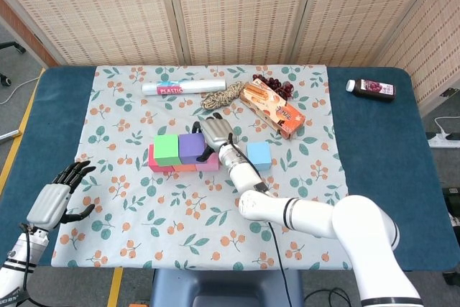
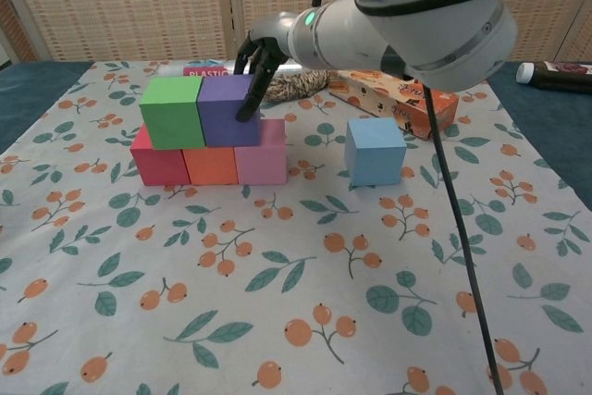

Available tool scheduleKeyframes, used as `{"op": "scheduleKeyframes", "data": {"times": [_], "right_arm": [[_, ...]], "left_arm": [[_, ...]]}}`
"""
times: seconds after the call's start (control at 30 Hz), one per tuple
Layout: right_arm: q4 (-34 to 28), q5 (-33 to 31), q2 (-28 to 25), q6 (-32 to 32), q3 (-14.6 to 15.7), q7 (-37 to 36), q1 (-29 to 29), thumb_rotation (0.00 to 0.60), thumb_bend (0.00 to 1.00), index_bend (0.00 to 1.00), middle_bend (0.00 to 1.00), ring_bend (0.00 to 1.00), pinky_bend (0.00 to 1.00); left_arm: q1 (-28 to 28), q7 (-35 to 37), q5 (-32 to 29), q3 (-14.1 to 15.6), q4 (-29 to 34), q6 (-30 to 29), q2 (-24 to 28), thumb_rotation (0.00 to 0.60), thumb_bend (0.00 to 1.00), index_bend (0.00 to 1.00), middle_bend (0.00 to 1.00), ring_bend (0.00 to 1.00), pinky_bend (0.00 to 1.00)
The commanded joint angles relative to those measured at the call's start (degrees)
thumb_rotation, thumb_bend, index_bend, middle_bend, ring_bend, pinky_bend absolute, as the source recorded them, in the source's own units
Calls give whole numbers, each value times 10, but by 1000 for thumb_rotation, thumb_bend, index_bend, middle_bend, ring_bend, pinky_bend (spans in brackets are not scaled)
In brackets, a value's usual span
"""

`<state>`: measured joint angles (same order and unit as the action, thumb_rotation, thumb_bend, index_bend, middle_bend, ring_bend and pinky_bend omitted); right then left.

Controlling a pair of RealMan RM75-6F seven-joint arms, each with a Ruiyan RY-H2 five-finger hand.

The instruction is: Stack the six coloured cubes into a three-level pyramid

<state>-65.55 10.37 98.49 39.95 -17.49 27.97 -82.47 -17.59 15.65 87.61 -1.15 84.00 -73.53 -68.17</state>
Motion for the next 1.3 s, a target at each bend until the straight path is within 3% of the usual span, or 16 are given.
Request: {"op": "scheduleKeyframes", "data": {"times": [0.03, 0.73, 0.87, 1.13, 1.3], "right_arm": [[2, -1, 1, 0, -1, 2, 0, 600, 32, 395, 378, 170, 0], [20, -4, 16, -5, -9, 14, -1, 600, 32, 362, 378, 170, 0], [17, -2, 15, -5, -10, 15, 0, 600, 32, 278, 371, 154, 0], [9, 5, 10, -7, -11, 14, 5, 600, 31, 58, 238, 73, 0], [2, 9, 5, -8, -10, 14, 7, 600, 32, 5, 174, 45, 0]], "left_arm": [[0, 1, 0, 0, -1, 1, 0, 600, 297, 127, 39, 0, 135], [0, 5, -1, 1, -6, 2, -3, 600, 297, 124, 34, 0, 134], [0, 5, -2, 2, -7, 3, -3, 600, 298, 124, 34, 0, 134], [-1, 2, -2, 1, -8, 4, -4, 600, 297, 123, 34, 0, 133], [-4, -1, -2, 1, -7, 8, -3, 600, 297, 123, 34, 0, 132]]}}
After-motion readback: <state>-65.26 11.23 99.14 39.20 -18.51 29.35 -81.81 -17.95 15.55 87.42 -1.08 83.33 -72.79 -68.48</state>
